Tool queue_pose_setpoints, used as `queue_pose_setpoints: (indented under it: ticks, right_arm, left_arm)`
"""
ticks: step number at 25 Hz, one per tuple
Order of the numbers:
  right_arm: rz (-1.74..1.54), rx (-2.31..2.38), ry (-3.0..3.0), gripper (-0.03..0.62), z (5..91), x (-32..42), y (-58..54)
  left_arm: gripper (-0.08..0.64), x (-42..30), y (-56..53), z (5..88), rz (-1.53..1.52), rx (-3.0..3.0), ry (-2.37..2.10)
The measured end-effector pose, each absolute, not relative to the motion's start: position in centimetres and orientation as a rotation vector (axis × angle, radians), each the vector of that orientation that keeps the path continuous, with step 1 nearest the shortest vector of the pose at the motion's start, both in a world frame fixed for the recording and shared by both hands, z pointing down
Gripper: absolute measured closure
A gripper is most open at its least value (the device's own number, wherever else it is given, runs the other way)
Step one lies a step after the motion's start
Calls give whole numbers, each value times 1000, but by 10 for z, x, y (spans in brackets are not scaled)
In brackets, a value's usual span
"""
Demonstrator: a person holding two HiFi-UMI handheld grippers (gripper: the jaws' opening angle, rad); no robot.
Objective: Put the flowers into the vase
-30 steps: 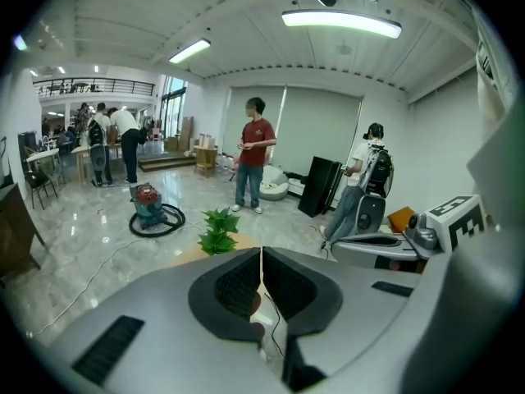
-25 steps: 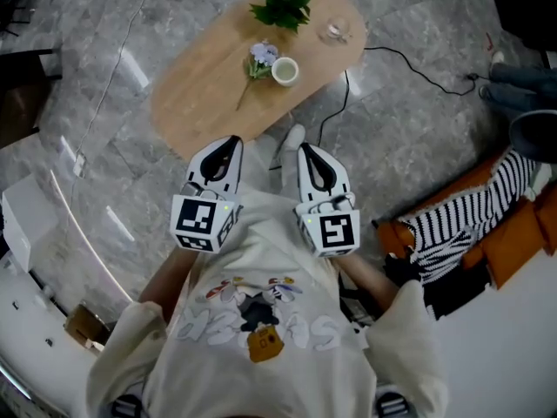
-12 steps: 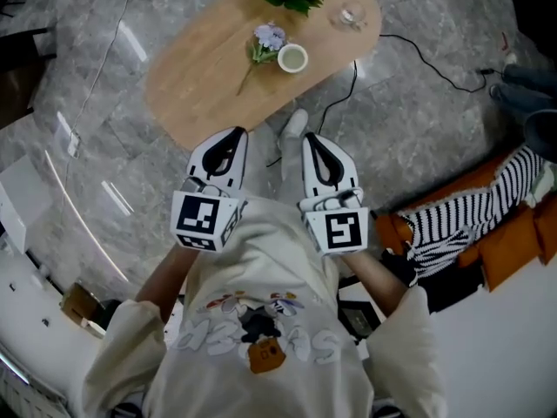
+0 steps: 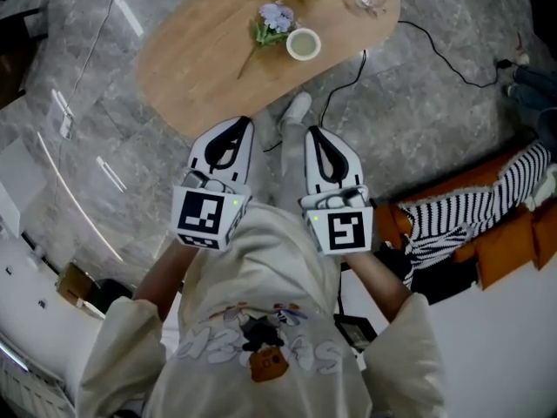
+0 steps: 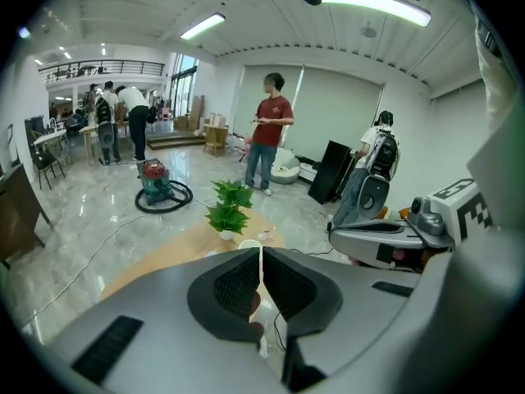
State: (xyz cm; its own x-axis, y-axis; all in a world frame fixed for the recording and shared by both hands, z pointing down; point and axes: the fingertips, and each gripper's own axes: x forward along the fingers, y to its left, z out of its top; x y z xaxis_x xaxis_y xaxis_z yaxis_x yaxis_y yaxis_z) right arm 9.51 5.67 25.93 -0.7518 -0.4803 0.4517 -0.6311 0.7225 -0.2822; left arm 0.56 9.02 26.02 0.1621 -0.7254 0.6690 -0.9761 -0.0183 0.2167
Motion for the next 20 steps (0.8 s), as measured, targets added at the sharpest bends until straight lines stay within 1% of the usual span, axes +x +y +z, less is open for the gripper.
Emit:
queue_pose_setpoints:
  ticks: [20]
  right_arm:
    - [631,799,-2535,588,333,48,51]
  left_arm:
    - [546,-25,79,349,514,1726,-1585]
